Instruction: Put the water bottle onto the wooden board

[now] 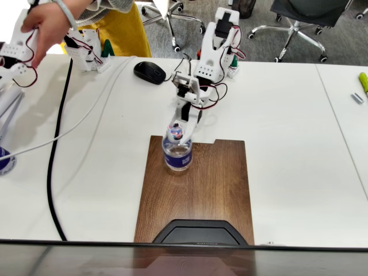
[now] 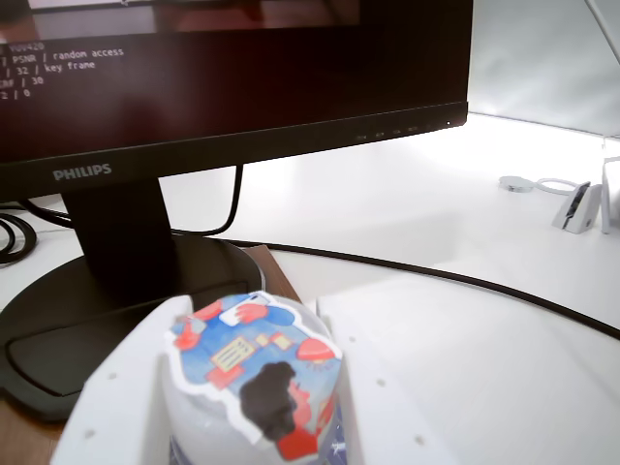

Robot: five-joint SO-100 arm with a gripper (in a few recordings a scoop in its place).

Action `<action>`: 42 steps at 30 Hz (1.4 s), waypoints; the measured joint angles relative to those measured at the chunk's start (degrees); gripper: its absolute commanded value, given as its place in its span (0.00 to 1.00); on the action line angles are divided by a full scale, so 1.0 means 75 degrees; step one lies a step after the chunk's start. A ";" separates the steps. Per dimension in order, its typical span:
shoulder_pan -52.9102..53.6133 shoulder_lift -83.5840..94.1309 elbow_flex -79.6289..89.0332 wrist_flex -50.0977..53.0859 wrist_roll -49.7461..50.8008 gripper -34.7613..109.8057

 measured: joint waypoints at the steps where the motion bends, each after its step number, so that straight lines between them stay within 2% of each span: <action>1: -0.0082 0.0000 0.0000 0.0000 0.0000 0.24; 10: -0.0727 0.0000 0.0000 0.0000 -0.0117 0.24; 25: -0.0762 -0.0691 0.0012 -0.0047 -0.0398 0.24; 34: -0.0750 -0.0996 0.0246 -0.1008 -0.0539 0.24; 42: -0.0750 -0.1113 0.0387 -0.1125 -0.0656 0.24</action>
